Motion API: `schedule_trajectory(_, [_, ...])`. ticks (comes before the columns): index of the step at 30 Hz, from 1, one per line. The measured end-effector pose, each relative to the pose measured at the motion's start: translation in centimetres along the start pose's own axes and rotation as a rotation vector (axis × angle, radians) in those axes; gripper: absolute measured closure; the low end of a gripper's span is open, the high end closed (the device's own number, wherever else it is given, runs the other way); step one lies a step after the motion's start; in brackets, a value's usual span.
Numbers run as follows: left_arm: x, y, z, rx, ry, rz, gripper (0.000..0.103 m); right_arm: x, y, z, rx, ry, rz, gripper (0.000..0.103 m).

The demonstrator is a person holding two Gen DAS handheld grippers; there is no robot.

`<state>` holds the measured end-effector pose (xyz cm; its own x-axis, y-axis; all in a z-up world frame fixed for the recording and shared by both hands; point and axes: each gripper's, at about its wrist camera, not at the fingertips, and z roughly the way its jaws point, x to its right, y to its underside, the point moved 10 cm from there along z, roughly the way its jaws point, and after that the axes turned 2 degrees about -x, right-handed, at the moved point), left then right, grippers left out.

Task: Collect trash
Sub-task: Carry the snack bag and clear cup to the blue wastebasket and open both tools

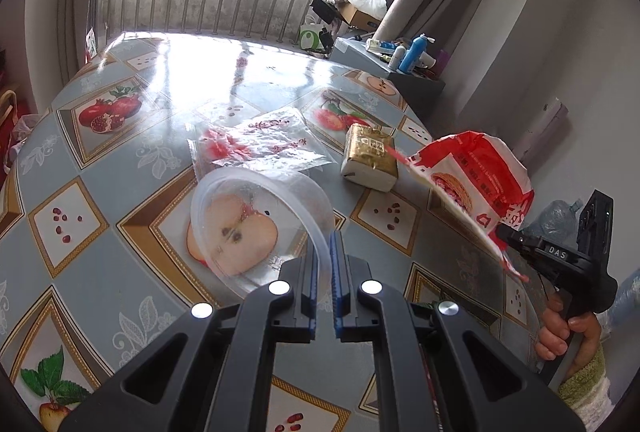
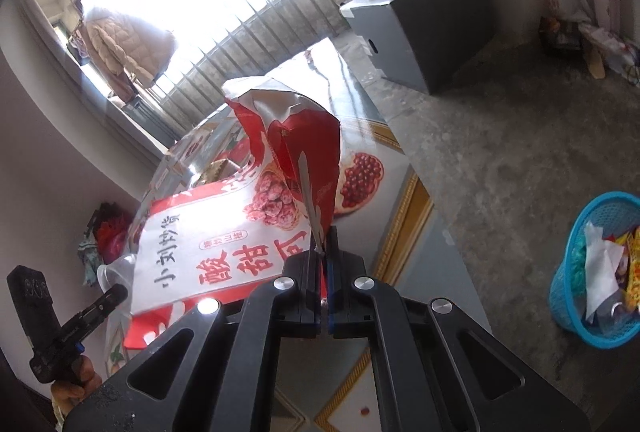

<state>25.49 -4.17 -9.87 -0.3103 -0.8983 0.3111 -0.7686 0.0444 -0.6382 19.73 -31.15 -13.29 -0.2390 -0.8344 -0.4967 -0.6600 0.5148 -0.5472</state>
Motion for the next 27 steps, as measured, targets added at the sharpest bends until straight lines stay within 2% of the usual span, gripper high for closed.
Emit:
schedule_trajectory(9, [0.9,1.2,-1.3,-0.014,0.011,0.021,0.098,0.5,4.1,-4.4,-0.015,0.037,-0.058,0.102])
schedule_trajectory(11, [1.1,1.5,-1.4,-0.018,0.011,0.028,0.098,0.4,4.7,-5.0,-0.014,0.037,-0.066,0.096])
schedule_trajectory(16, [1.8,1.9,-1.1,-0.034,0.007,0.039,0.098,0.6,4.8,-5.0,0.000,0.013,-0.033,0.090])
schedule_trajectory(20, [2.5,1.9,-0.9,-0.032,0.005,0.059,0.098,0.3,5.0,-5.6,0.035,0.000,-0.026,0.077])
schedule_trajectory(23, [3.0,1.9,-0.7,-0.038,0.001,0.072,0.098,0.0,5.0,-5.4,0.039,-0.001,-0.040,0.076])
schedule_trajectory(27, [3.5,2.0,-0.5,-0.045,-0.009,0.090,0.098,-0.1,5.1,-4.9,0.042,0.047,-0.076,0.076])
